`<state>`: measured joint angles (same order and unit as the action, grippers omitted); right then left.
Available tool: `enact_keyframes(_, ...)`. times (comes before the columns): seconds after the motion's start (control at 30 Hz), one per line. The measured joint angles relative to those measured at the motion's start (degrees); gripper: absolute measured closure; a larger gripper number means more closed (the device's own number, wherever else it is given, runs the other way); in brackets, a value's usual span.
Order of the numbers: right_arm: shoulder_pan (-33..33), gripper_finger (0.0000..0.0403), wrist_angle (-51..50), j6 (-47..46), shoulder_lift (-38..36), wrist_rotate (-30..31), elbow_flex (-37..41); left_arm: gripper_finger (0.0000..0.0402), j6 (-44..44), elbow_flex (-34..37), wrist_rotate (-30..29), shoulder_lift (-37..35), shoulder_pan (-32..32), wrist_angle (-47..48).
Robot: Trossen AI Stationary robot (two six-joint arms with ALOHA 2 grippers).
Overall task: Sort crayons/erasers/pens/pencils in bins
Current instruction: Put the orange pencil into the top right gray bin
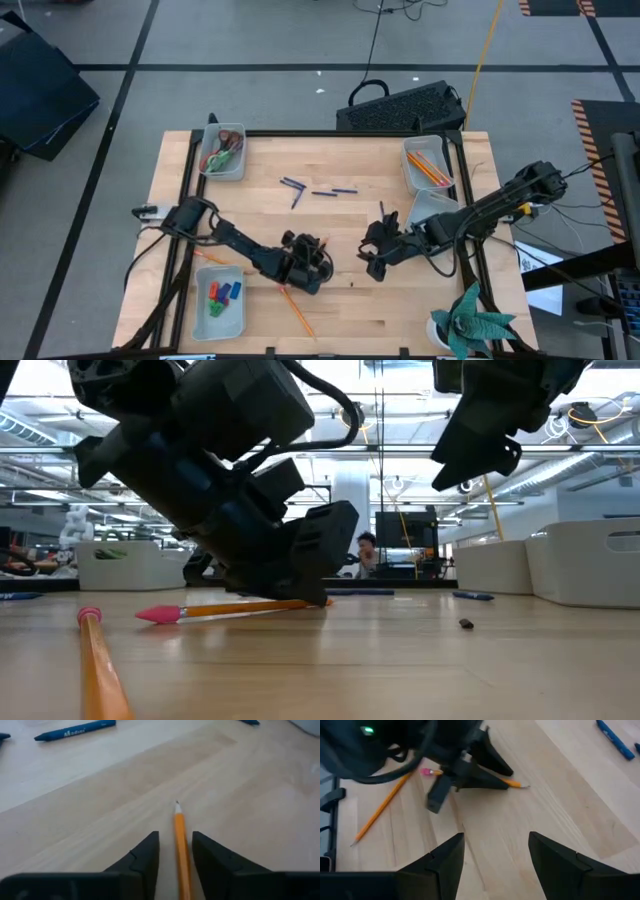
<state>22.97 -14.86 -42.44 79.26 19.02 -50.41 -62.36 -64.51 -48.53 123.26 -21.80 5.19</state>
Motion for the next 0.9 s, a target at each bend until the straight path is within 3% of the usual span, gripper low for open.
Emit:
enact_keyframes(0.27,-0.8,0.0190,0.4,5.7,-1.0,0.2,0.0,0.0385,-2.7,0.0,-0.1,2.4,1.8,-0.4)
enact_keyframes(0.43,-2.0,0.0190,0.3,9.4,-3.2,0.3,0.0,0.0373,0.3,0.1,4.1,0.8,3.2,0.2)
enact_keyframes(0.57,-3.6,0.0190,0.0,16.1,-8.3,0.3,0.0,0.0388,5.5,0.2,8.3,-2.9,4.4,1.1)
enact_keyframes(0.7,-6.9,0.0190,-0.9,17.2,-14.0,0.4,-0.1,0.0388,11.5,0.8,11.9,-8.0,7.3,2.4)
enact_keyframes(0.9,-15.3,0.0188,-4.8,16.6,-18.1,-0.7,-0.2,0.0388,20.6,0.4,13.6,-17.7,14.0,-4.2)
